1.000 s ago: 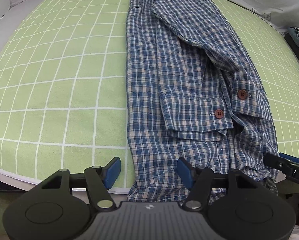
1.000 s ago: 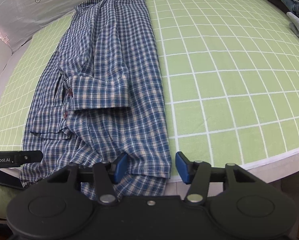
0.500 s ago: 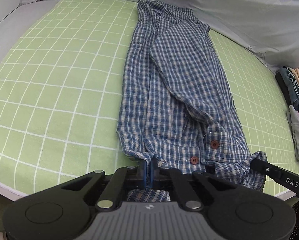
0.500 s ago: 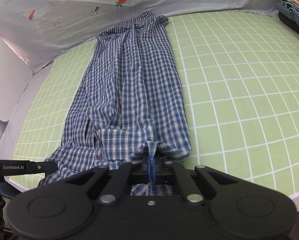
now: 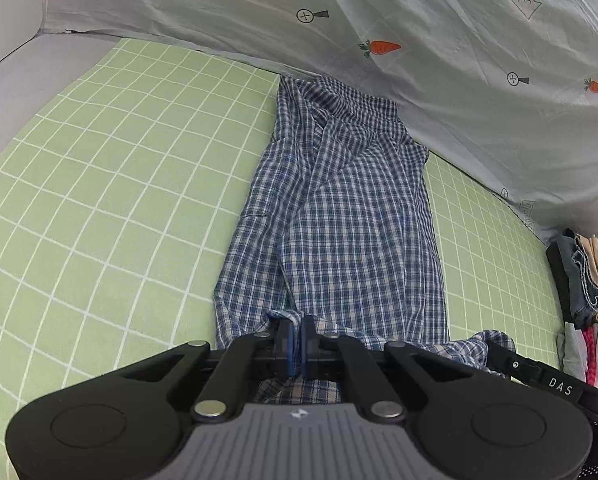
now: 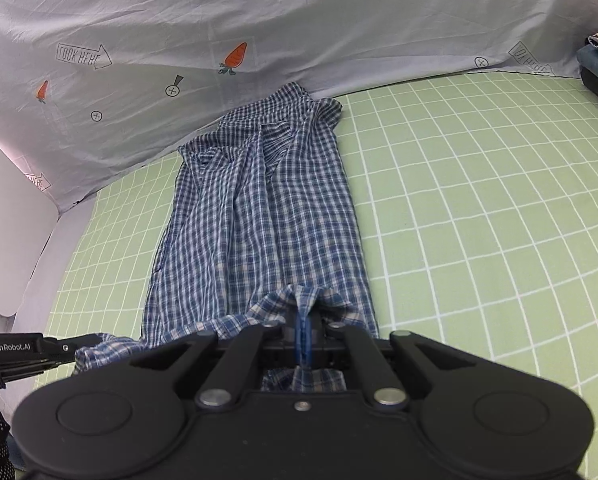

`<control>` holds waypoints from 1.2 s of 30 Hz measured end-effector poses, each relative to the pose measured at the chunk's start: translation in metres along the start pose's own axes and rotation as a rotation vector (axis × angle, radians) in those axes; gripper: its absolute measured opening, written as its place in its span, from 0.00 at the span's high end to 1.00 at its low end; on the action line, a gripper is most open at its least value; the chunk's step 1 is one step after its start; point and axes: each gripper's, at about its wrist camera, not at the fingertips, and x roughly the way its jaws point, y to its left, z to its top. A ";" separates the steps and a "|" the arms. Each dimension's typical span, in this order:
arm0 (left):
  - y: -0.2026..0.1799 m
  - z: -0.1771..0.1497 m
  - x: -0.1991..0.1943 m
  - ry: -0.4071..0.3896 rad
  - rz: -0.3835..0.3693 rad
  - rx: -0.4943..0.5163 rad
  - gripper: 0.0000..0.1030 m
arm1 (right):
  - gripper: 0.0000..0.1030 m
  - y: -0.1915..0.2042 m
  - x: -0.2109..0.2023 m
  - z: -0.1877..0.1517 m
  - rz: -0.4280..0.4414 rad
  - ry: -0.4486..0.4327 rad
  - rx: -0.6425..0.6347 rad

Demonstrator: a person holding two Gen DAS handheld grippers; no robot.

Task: Fold clothes
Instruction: 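Grasp the shirt hem with both grippers and lift it toward the collar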

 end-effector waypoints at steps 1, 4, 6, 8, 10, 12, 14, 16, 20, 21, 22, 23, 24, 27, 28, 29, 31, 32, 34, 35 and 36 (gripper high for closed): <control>0.001 0.005 0.006 0.002 0.001 -0.011 0.97 | 0.97 0.000 0.006 0.005 -0.001 0.006 -0.002; 0.004 0.017 0.025 0.014 0.011 -0.025 0.97 | 0.97 0.000 0.027 0.016 -0.004 0.024 -0.013; 0.006 0.025 0.040 0.023 0.019 -0.031 0.97 | 0.97 -0.001 0.043 0.021 -0.007 0.043 -0.011; 0.008 0.033 0.056 0.032 0.027 -0.037 0.97 | 0.97 -0.003 0.061 0.027 -0.014 0.063 -0.010; 0.014 0.038 0.071 0.055 0.038 -0.067 0.97 | 0.97 -0.006 0.081 0.030 -0.027 0.098 -0.003; 0.021 0.044 0.087 0.078 0.050 -0.098 0.97 | 0.97 -0.008 0.101 0.033 -0.038 0.138 0.011; 0.025 0.047 0.098 0.093 0.053 -0.119 0.97 | 0.96 -0.009 0.110 0.034 -0.042 0.157 0.011; 0.028 0.048 0.100 0.096 0.046 -0.124 0.96 | 0.96 -0.009 0.114 0.036 -0.044 0.159 0.001; 0.032 0.050 0.089 0.082 0.022 -0.136 0.82 | 0.79 -0.017 0.103 0.038 -0.039 0.122 0.057; 0.032 0.051 0.084 0.062 0.022 -0.134 0.71 | 0.74 -0.020 0.095 0.040 -0.045 0.095 0.072; 0.031 0.052 0.077 0.035 0.035 -0.127 0.60 | 0.66 -0.022 0.087 0.041 -0.052 0.068 0.079; 0.032 0.052 0.069 0.006 0.047 -0.118 0.57 | 0.66 -0.025 0.079 0.041 -0.058 0.040 0.085; 0.033 0.052 0.060 -0.024 0.059 -0.110 0.56 | 0.66 -0.027 0.070 0.041 -0.067 0.017 0.099; 0.042 0.050 0.037 -0.080 0.048 -0.125 0.55 | 0.66 -0.036 0.046 0.034 -0.064 -0.028 0.173; 0.045 0.048 0.029 -0.094 0.041 -0.134 0.53 | 0.66 -0.039 0.040 0.030 -0.060 -0.035 0.198; 0.047 0.045 0.025 -0.100 0.039 -0.134 0.53 | 0.66 -0.042 0.034 0.026 -0.057 -0.043 0.223; 0.051 0.037 0.019 -0.097 0.040 -0.132 0.52 | 0.66 -0.043 0.023 0.014 -0.052 -0.052 0.253; 0.052 0.032 0.019 -0.089 0.041 -0.132 0.52 | 0.67 -0.041 0.019 0.009 -0.048 -0.058 0.262; 0.054 0.021 0.018 -0.072 0.045 -0.131 0.52 | 0.67 -0.037 0.010 -0.003 -0.038 -0.077 0.272; 0.055 0.016 0.018 -0.063 0.046 -0.131 0.52 | 0.68 -0.035 0.008 -0.007 -0.031 -0.081 0.269; 0.056 0.011 0.017 -0.055 0.048 -0.131 0.53 | 0.68 -0.033 0.006 -0.009 -0.029 -0.080 0.260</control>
